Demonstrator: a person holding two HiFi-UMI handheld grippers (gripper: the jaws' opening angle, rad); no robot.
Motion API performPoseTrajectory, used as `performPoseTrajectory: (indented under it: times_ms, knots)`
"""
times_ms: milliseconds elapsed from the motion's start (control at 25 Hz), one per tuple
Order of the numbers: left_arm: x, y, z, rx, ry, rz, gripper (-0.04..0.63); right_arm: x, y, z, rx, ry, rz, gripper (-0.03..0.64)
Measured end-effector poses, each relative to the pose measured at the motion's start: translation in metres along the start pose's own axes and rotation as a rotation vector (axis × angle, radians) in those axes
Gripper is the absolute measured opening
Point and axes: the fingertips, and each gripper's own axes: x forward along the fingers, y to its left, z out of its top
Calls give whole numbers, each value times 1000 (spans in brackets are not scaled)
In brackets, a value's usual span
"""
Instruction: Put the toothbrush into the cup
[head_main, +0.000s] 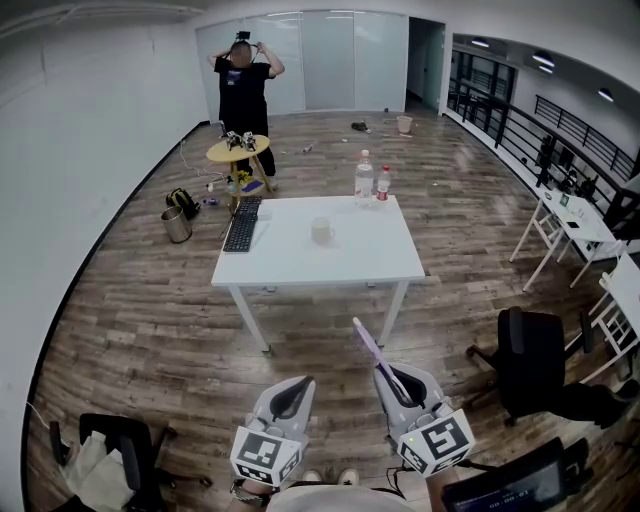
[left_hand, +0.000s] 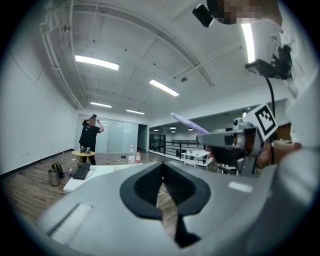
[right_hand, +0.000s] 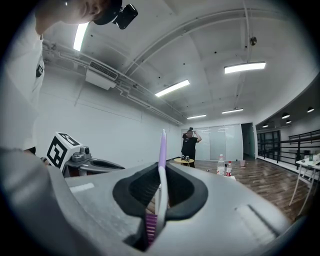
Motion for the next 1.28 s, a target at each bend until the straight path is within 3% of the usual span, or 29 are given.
performPoseTrajectory:
  times_ms: [640, 920, 1280]
  knots:
    - [3, -19, 6, 1, -33, 63, 8, -19, -17, -11, 37, 14, 19, 21]
    - [16, -12, 3, -43, -30, 22, 9, -9, -27, -9, 37, 7, -7, 21]
    - [31, 13, 2, -42, -41, 28, 8, 16, -35, -14, 50, 21, -15, 21]
